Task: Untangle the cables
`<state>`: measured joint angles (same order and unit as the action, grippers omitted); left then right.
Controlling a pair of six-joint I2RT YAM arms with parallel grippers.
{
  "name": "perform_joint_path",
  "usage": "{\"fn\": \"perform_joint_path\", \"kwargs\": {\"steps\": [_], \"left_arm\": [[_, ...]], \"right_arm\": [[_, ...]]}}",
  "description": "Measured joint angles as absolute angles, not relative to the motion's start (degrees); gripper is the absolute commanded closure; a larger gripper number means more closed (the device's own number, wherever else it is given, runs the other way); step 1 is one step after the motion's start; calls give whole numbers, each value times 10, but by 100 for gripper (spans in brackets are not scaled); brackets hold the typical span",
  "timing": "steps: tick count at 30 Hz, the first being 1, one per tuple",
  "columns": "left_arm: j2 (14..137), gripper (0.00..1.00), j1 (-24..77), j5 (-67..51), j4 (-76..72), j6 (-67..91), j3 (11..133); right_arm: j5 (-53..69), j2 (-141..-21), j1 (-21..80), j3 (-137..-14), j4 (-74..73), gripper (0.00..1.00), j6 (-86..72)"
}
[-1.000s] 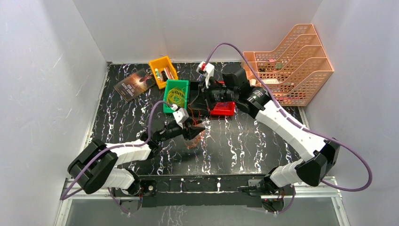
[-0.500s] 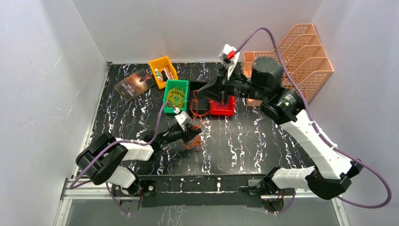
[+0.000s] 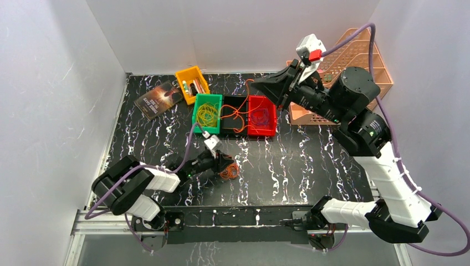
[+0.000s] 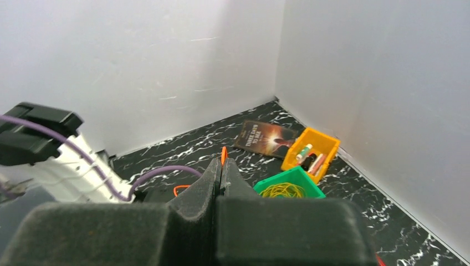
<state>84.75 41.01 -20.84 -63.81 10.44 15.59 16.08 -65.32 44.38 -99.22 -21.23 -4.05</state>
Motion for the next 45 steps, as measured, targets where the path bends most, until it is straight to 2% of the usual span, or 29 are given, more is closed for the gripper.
{"fn": "perform_joint_path", "kwargs": {"steps": [3, 4, 6, 8, 10, 13, 17, 23, 30, 45], "left_arm": [[824, 64, 410, -175, -613, 122, 145], [808, 54, 410, -161, -597, 128, 145], [768, 42, 410, -135, -564, 138, 145], [728, 36, 410, -111, -533, 147, 145], [687, 25, 410, -87, -494, 157, 146], [637, 17, 410, -43, -426, 176, 151], [593, 2, 410, 37, -304, 217, 180], [597, 2, 410, 147, -129, 299, 255], [608, 2, 410, 183, -27, 356, 274], [580, 2, 410, 192, 5, 333, 281]], "right_arm": [[123, -662, 444, -997, -213, 100, -41], [111, -666, 444, -997, -214, 100, -41], [87, -677, 444, -996, -215, 100, -43], [65, -686, 444, -994, -220, 100, -44], [41, -696, 444, -990, -225, 100, -45], [11, -711, 444, -983, -226, 100, -46], [-14, -738, 444, -968, -223, 100, -48], [-18, -803, 442, -949, -181, 100, -58], [-7, -876, 413, -933, -129, 100, -76], [66, -916, 277, -774, -3, 100, -150]]}}
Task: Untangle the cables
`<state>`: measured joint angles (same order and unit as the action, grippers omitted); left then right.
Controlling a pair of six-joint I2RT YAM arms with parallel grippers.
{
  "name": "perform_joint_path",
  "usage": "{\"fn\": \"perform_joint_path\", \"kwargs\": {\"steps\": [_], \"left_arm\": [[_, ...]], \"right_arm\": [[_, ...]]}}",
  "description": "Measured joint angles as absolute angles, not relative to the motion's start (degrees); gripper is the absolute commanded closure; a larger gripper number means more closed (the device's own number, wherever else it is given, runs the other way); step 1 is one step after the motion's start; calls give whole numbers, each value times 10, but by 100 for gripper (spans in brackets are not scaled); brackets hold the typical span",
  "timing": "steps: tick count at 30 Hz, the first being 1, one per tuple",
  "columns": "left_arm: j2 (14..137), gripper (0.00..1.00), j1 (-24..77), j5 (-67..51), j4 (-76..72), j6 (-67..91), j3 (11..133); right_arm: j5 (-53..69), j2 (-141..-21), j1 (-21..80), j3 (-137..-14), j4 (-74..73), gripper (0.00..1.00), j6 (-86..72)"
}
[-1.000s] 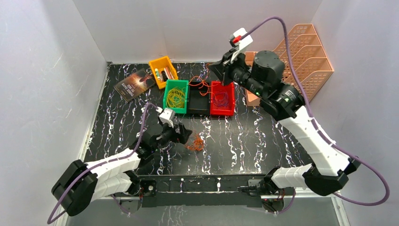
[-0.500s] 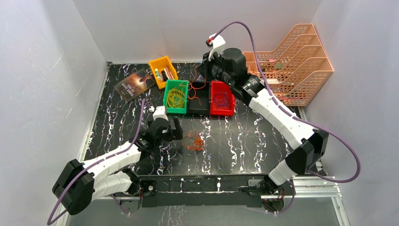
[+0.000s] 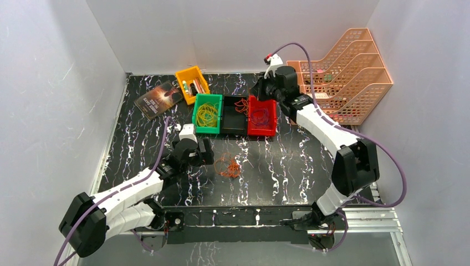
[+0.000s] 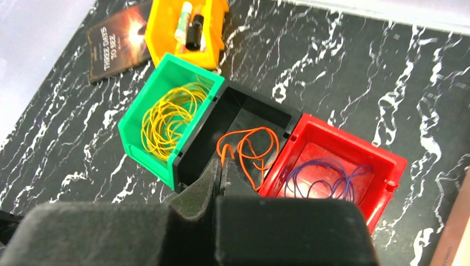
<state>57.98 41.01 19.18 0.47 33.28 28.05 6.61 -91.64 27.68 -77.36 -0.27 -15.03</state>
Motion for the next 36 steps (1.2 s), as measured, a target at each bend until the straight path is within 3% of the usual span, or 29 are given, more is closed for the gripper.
{"fn": "perform_joint_path", "kwargs": {"steps": [10, 24, 36], "left_arm": [[607, 2, 410, 192, 20, 321, 299], [615, 2, 410, 193, 41, 311, 320], [615, 2, 410, 193, 50, 309, 320]], "right_arm": [[94, -940, 274, -759, -7, 100, -151], [134, -1132, 309, -861, -60, 100, -143], [90, -1199, 320, -963, -76, 99, -103]]}}
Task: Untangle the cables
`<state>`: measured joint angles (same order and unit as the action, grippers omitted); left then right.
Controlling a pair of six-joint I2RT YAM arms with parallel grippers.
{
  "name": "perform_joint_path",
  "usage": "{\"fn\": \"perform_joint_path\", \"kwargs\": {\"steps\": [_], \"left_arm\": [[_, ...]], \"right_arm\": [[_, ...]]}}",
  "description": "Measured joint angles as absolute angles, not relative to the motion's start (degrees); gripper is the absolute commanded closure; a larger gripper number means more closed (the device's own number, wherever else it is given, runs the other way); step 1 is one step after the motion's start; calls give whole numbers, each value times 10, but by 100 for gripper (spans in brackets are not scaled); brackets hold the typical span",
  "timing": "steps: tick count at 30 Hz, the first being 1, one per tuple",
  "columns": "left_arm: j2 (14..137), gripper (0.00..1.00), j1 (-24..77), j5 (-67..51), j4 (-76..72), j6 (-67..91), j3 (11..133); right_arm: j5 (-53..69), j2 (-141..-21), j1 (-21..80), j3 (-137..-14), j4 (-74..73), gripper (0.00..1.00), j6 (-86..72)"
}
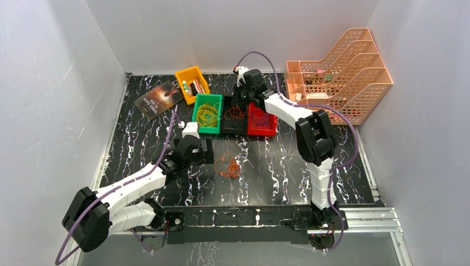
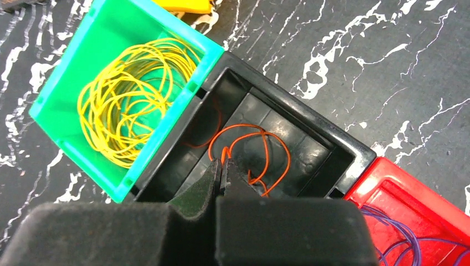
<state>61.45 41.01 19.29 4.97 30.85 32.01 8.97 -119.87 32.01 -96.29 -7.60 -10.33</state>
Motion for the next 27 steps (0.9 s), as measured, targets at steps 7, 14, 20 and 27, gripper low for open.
{"fn": "perform_joint_path", "kwargs": {"steps": [7, 14, 20, 27], "left_arm": [[615, 2, 410, 197, 52, 300, 323], [606, 2, 410, 204, 57, 291, 329], [598, 2, 410, 204, 56, 285, 329], [614, 2, 410, 202, 64, 274, 338]], "right_arm": [[64, -1242, 324, -981, -100, 77, -88], [56, -1236, 324, -985, -106, 58, -89], [35, -1180, 324, -964, -104, 45, -87], [-7, -1076, 324, -910, -90, 43, -75]]}}
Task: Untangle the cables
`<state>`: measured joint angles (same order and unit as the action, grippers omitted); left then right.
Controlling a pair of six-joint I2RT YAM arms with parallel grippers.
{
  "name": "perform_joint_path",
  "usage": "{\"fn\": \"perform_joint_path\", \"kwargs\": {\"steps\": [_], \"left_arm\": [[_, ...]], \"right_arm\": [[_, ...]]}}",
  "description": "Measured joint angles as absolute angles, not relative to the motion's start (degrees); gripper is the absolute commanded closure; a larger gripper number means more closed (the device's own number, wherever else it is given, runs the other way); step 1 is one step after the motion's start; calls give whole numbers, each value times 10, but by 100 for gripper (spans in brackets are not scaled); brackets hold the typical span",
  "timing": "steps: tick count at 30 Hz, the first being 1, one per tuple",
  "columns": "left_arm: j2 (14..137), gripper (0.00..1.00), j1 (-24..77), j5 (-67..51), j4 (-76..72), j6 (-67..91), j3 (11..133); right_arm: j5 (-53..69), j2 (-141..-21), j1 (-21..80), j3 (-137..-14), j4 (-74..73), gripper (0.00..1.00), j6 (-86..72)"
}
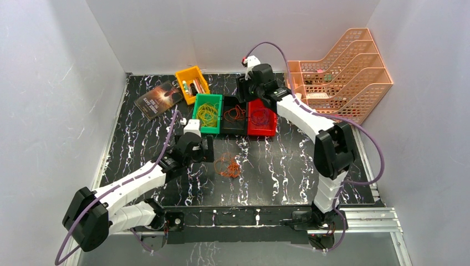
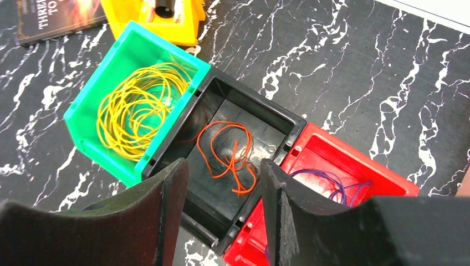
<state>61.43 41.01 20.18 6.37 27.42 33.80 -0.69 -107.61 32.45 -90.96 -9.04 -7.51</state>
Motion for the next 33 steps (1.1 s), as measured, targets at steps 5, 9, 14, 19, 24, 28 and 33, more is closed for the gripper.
{"fn": "perform_joint_path", "kwargs": {"steps": [5, 9, 14, 19, 24, 28, 33], "left_arm": [[617, 2, 410, 194, 64, 248, 367], [617, 1, 410, 193, 62, 232, 374], [617, 2, 410, 178, 55, 221, 374], [620, 2, 410, 170, 48, 216, 379], [627, 2, 410, 164, 41, 215, 384], [627, 2, 410, 161, 39, 215, 384], [627, 2, 410, 158, 39, 215, 384]], "right_arm": [[23, -1021, 324, -878, -105, 45, -82], [38, -931, 329, -762, -84, 44, -134], [-10, -787, 375, -547, -8, 42, -237], [-96, -707, 489, -401, 72, 36, -309], [-164, -676, 540, -327, 143, 36, -343], [-197, -677, 550, -308, 194, 35, -355], [-206, -698, 573, -293, 241, 35, -370]]}}
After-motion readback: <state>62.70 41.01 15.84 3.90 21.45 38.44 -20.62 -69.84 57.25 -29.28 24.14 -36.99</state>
